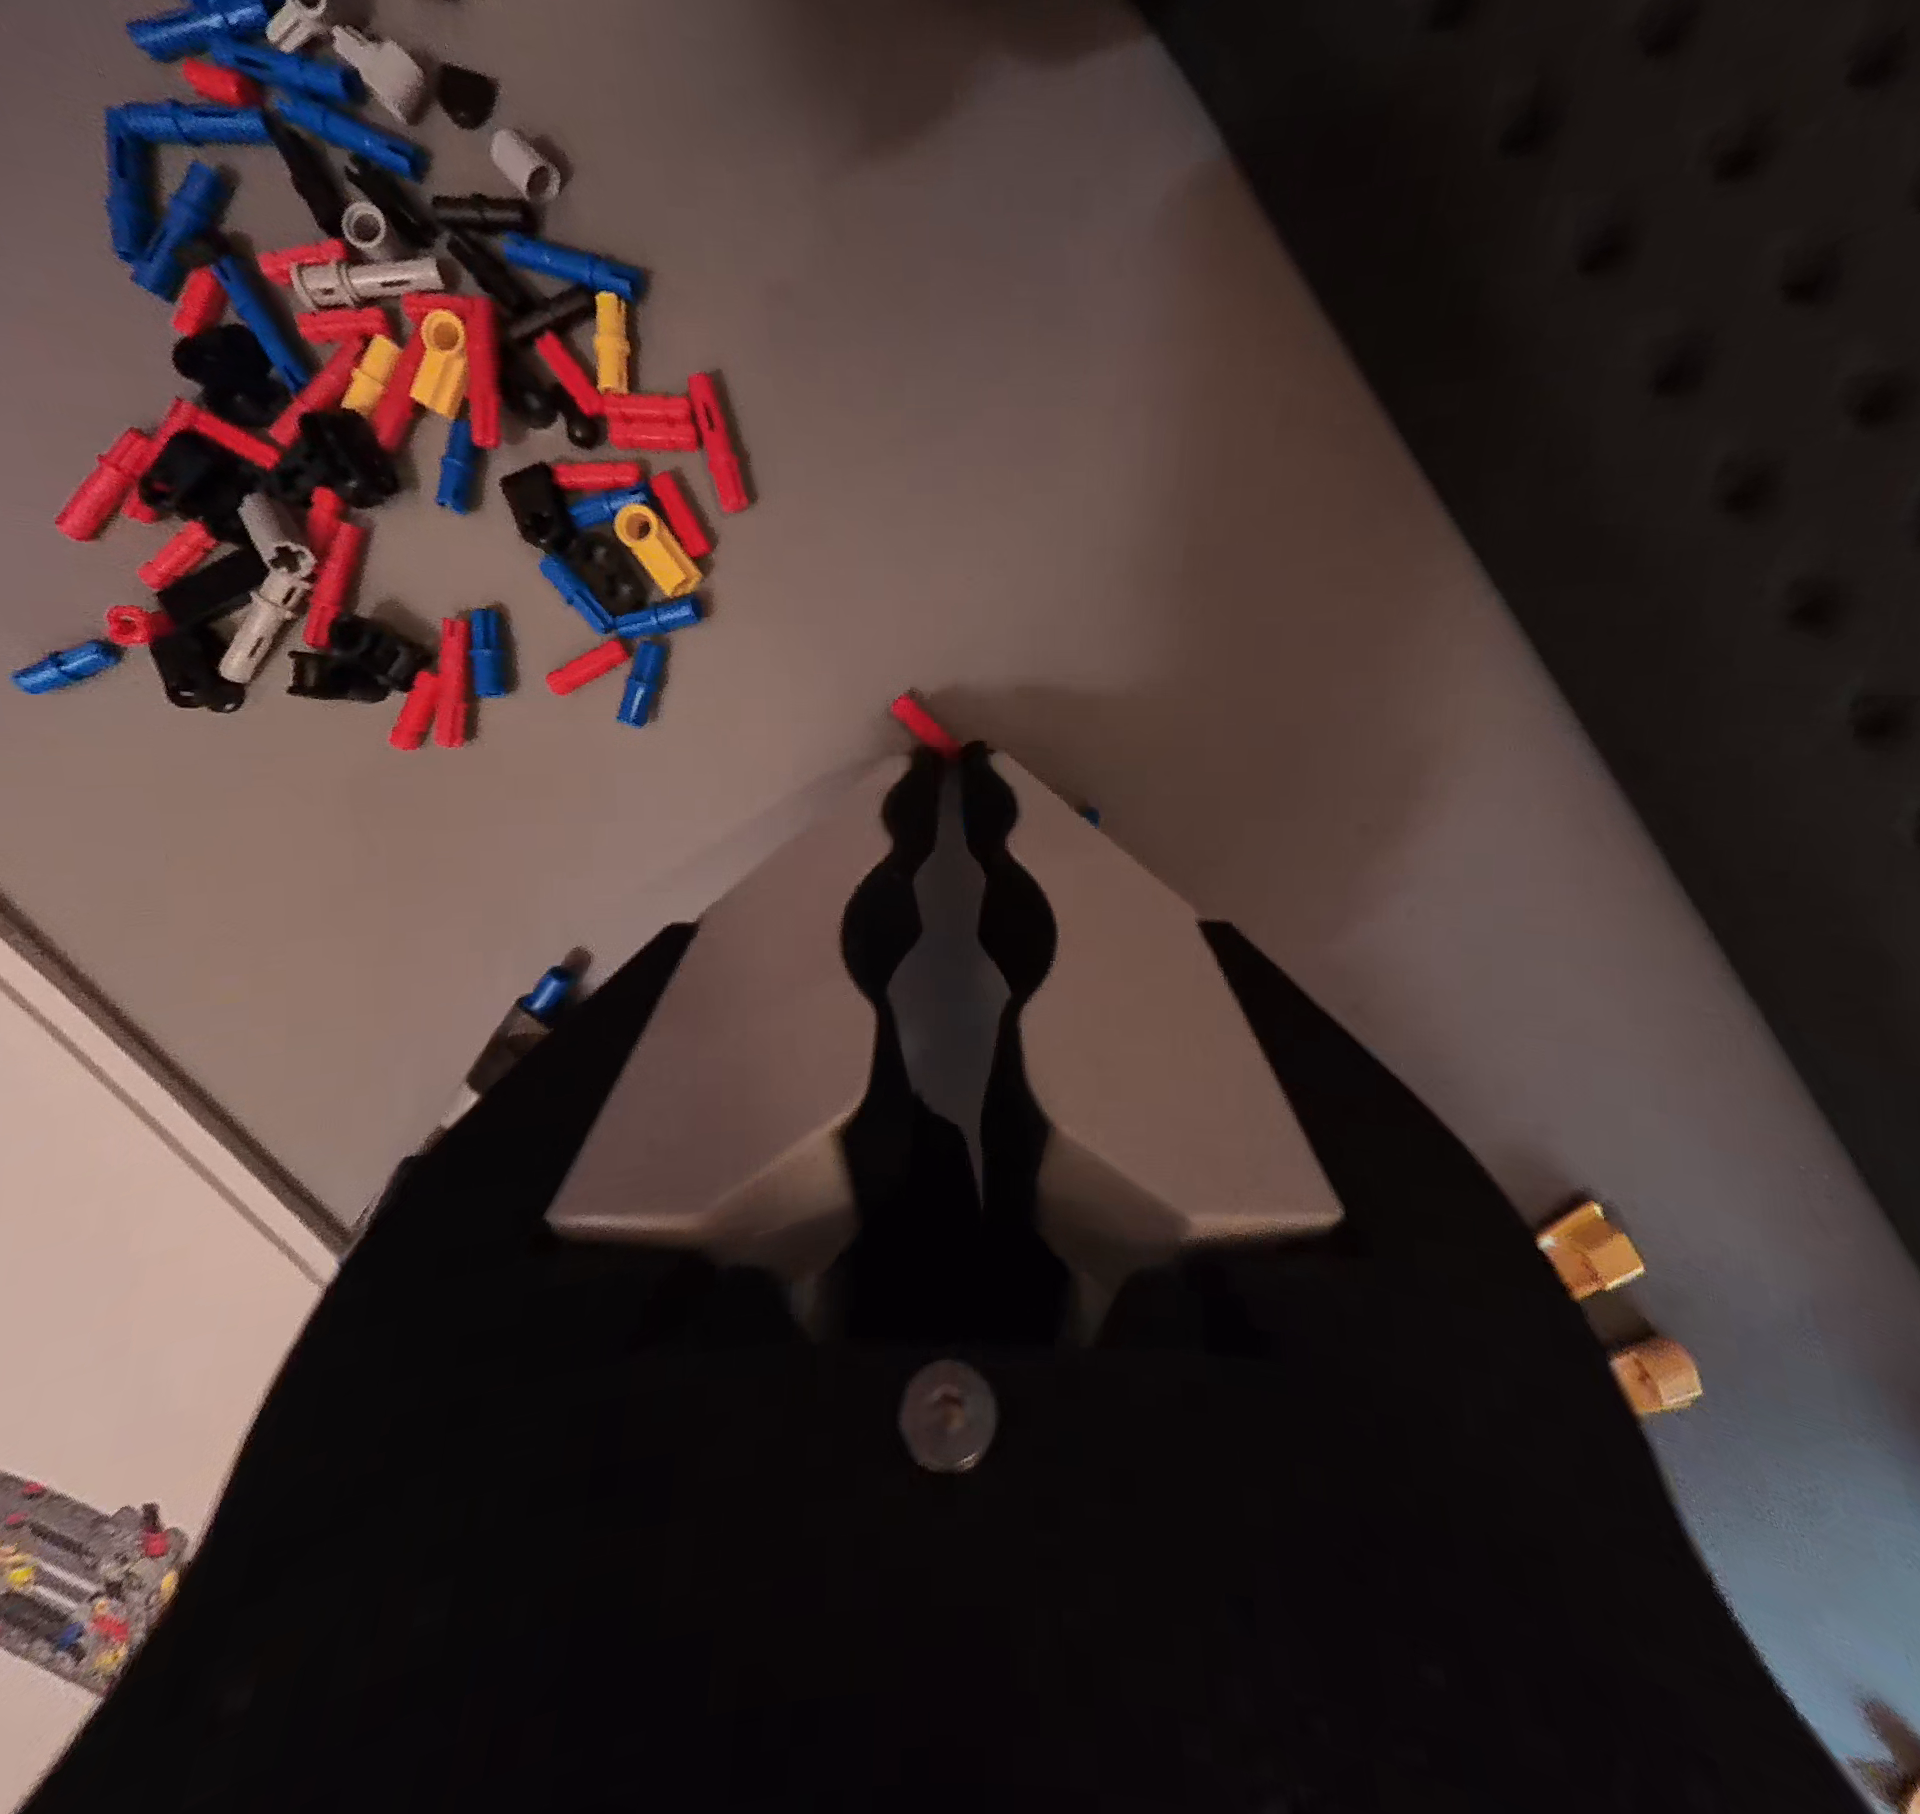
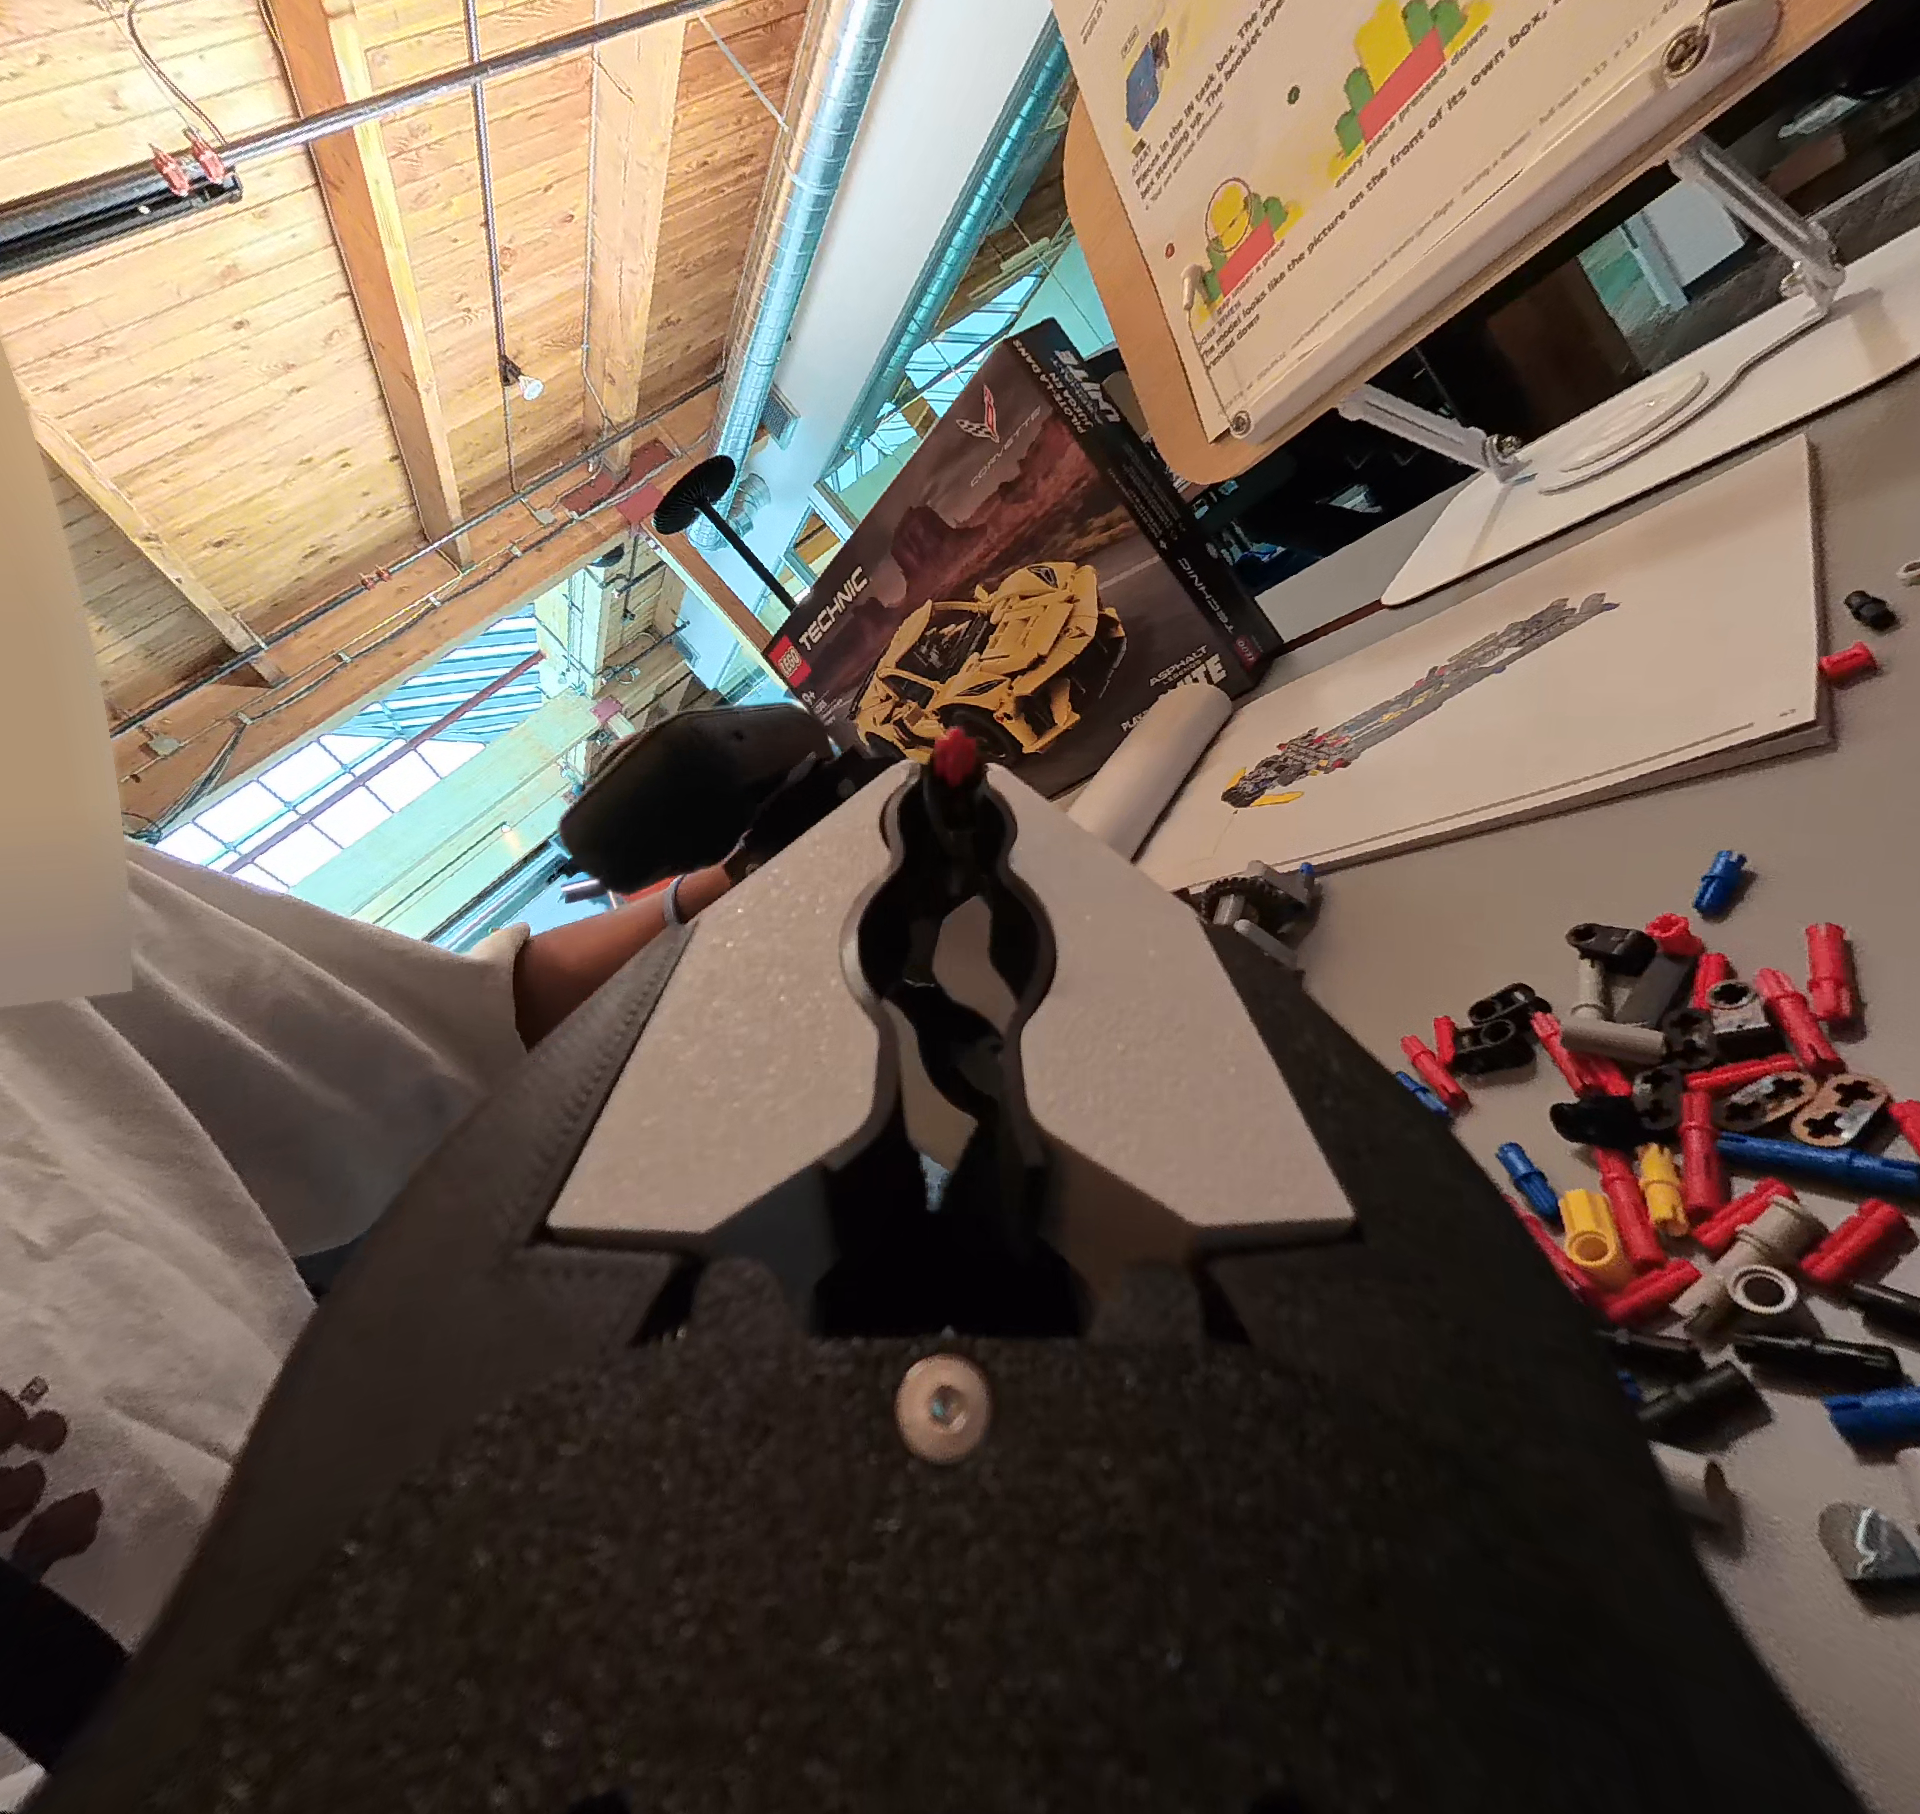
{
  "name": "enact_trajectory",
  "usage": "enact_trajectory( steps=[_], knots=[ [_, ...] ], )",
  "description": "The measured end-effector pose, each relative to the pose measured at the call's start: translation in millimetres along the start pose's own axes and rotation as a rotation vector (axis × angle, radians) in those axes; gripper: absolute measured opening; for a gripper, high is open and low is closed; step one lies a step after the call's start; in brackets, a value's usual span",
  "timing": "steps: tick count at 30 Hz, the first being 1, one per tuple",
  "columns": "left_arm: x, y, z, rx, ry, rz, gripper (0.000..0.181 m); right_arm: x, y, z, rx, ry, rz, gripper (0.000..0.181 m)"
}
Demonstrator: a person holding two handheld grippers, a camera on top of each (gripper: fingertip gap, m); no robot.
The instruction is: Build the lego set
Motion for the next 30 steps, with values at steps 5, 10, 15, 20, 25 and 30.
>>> enact_trajectory(
  steps=[5, 10, 15, 20, 25, 30],
  knots=[
    [1.9, 2.7, -1.3, -0.025, 0.086, 0.044, 0.001, 1.2, 1.5, 1.2, 0.009, -0.013, 0.003, 0.006],
    [5.8, -2.0, 1.1, -0.024, 0.195, 0.174, 0.001, 4.2, 0.7, 0.7, 0.004, -0.036, -0.001, 0.006],
    [25.3, -1.7, 3.2, -0.009, 0.139, 0.215, 0.002, 2.4, -1.7, -0.7, -0.009, -0.035, 0.013, 0.006],
    [29.6, 0.5, 5.9, -0.022, 0.119, 0.243, 0.01, 1.8, -2.8, -1.5, -0.016, -0.032, 0.015, 0.006],
    [26.6, 8.1, 7.8, 0.025, 0.119, 0.433, 0.019, 1.6, -3.0, -1.3, -0.016, -0.026, 0.01, 0.006],
    [25.9, 3.6, 1.8, -0.052, 0.218, 0.471, 0.002, 1.1, -3.5, -1.4, -0.019, -0.015, 0.001, 0.006]
  ],
)
Point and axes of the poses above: each gripper's, where its closed fingertips meet, z back along the fingers, y out of its top, x = y × z across the jaws, the point moved 6 cm from there along z, back along the fingers, and after that the axes turned 12 degrees about -z, right-handed, at the moved point
